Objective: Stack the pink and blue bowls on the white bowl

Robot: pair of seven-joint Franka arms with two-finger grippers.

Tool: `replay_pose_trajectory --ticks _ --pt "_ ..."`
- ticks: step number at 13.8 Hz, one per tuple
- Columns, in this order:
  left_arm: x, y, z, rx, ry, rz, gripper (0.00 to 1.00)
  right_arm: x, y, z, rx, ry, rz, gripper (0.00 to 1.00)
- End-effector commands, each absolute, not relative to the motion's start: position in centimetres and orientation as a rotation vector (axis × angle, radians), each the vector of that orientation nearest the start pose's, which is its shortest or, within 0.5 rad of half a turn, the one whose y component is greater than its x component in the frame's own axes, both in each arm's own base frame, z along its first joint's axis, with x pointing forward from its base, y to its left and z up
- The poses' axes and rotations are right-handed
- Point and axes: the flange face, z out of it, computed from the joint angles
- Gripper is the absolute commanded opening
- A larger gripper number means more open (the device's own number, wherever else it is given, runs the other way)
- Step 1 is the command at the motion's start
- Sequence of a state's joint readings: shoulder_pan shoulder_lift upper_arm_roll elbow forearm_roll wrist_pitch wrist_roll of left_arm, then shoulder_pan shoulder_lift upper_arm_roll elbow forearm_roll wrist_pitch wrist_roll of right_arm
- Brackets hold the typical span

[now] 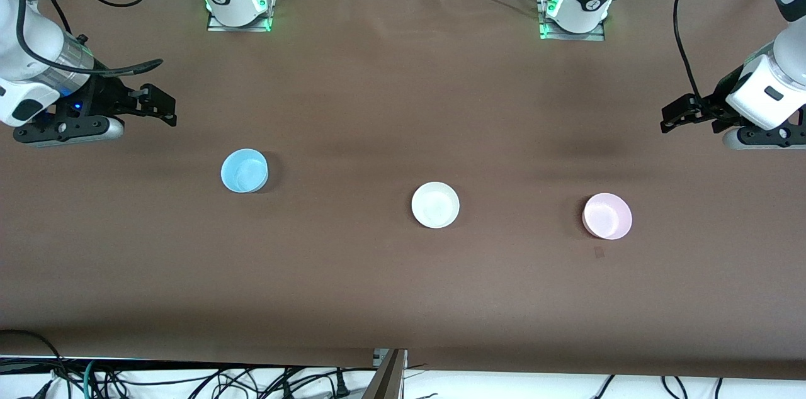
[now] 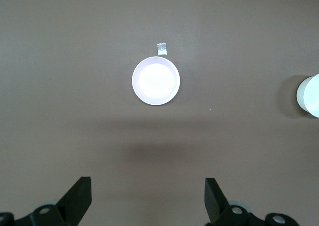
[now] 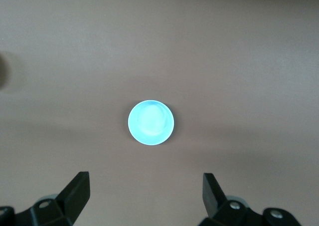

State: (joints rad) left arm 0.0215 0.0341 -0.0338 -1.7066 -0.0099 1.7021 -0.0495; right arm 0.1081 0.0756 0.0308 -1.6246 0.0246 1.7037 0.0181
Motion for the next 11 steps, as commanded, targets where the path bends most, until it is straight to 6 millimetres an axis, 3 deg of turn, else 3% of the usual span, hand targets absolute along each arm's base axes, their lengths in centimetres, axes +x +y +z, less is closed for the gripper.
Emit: replay_pose_trajectory --ticks 1,6,11 --pt "57.1 -0.6 55.7 -3.132 -0.032 0.081 1.0 58.5 8.4 56.9 -3.118 -0.203 -0.013 1.0" --pt "57.2 -0.7 55.4 -3.13 -0.027 0.088 1.0 58.6 8.3 56.8 -3.117 -0.2 -0.005 1.0" --pt "58.2 -0.9 53.0 -3.128 -0.021 0.153 1.0 58.5 8.5 57.0 -3.116 -0.203 -0.01 1.0"
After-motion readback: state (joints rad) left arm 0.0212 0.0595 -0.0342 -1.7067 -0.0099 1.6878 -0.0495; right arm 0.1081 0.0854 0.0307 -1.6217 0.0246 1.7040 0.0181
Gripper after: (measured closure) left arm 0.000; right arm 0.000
